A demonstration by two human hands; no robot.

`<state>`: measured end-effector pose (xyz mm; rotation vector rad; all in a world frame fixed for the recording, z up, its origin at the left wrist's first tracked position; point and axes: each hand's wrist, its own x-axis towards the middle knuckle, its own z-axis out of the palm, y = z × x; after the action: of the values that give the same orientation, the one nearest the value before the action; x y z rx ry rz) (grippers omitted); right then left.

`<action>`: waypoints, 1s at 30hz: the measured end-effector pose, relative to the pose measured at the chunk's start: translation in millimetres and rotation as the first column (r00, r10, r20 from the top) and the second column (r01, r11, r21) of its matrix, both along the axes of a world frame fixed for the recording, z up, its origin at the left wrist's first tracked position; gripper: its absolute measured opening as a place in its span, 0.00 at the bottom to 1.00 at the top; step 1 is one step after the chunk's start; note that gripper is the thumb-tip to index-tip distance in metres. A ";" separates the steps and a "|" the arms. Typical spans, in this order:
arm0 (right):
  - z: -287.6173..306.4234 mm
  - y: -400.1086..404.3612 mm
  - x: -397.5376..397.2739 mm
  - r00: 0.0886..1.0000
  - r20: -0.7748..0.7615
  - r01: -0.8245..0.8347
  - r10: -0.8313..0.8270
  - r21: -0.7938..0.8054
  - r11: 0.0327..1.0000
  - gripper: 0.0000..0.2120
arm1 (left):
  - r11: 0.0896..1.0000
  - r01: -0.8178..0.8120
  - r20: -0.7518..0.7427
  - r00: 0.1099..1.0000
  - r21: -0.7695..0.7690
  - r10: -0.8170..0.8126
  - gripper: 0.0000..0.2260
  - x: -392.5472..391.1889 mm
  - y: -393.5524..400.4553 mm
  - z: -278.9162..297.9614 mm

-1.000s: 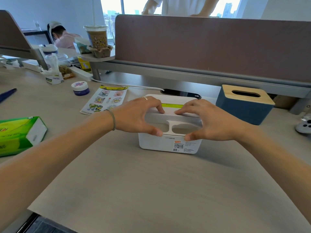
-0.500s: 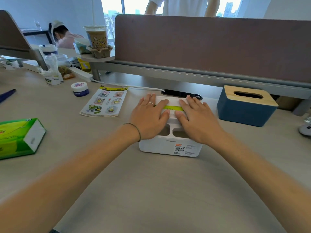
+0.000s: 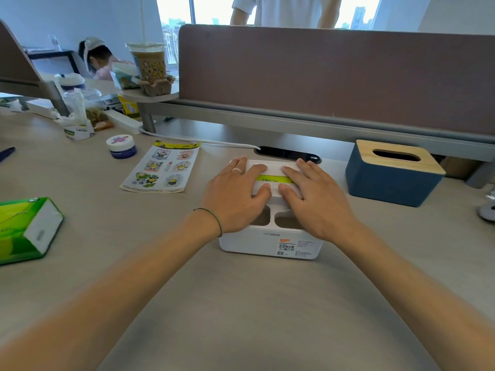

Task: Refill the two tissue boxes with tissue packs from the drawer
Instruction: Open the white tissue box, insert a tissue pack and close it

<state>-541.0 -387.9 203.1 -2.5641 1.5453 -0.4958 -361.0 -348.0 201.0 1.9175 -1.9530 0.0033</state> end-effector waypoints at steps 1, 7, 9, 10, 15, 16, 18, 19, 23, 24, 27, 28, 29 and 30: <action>-0.4 1.3 0.2 0.999 0.042 0.001 -0.001 0.001 1.000 0.27 | 1.000 -0.003 -0.030 1.000 -0.013 0.002 0.22 0.6 0.1 -0.9; -4.9 15.0 -10.4 0.752 0.626 0.022 -0.207 0.289 0.957 0.27 | 0.976 -0.133 -0.700 0.714 -0.171 -0.026 0.20 13.2 14.0 -11.4; -9.2 23.3 -11.5 0.570 0.746 -0.063 -0.345 0.458 0.887 0.25 | 0.986 -0.158 -0.898 0.439 -0.054 0.021 0.22 11.3 21.4 -16.1; -12.9 26.6 -11.0 0.518 0.762 -0.102 -0.389 0.506 0.857 0.23 | 0.990 -0.144 -0.944 0.327 0.005 0.052 0.22 9.1 24.0 -18.1; -27.7 25.1 -7.4 0.380 0.813 -0.178 -0.441 0.533 0.827 0.16 | 0.999 -0.046 -0.991 0.137 0.002 0.008 0.17 5.0 24.4 -28.5; -27.8 23.6 -6.7 0.363 0.818 -0.188 -0.447 0.534 0.824 0.16 | 0.999 -0.041 -0.990 0.138 0.005 0.011 0.17 5.3 23.1 -27.2; -27.9 18.6 -4.8 0.356 0.823 -0.194 -0.444 0.529 0.826 0.18 | 0.999 -0.033 -0.987 0.162 0.013 0.018 0.17 7.4 15.9 -25.3; -27.3 14.8 -3.4 0.354 0.825 -0.190 -0.441 0.525 0.830 0.19 | 0.999 -0.029 -0.984 0.177 0.013 0.018 0.17 9.9 9.7 -24.9; -23.2 -6.7 2.8 0.321 0.839 -0.201 -0.439 0.514 0.834 0.18 | 1.000 0.012 -0.989 0.148 -0.002 -0.004 0.10 14.6 -15.2 -16.0; -21.3 -12.8 5.1 0.305 0.844 -0.206 -0.441 0.511 0.835 0.17 | 1.000 0.013 -0.991 0.136 -0.004 -0.006 0.10 15.6 -22.6 -13.5; -17.0 -32.9 12.9 0.294 0.846 -0.187 -0.446 0.508 0.841 0.17 | 1.000 0.029 -0.989 0.145 -0.005 -0.009 0.14 23.1 -47.6 -9.1; -17.1 -40.4 15.7 0.298 0.844 -0.173 -0.446 0.507 0.844 0.17 | 0.999 0.048 -0.989 0.151 0.007 -0.001 0.19 25.9 -57.0 -7.7; -17.2 -47.9 18.3 0.302 0.844 -0.162 -0.444 0.504 0.848 0.18 | 0.997 0.069 -0.990 0.144 0.022 0.012 0.24 29.9 -66.4 -7.6; -17.6 -55.8 20.4 0.306 0.843 -0.155 -0.442 0.502 0.851 0.20 | 0.996 0.081 -0.991 0.135 0.029 0.018 0.26 32.8 -76.1 -7.1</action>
<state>-520.6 -443.6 185.5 -1.1668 1.1407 -1.1666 -328.2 -424.1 193.9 1.1903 -0.9523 -1.1211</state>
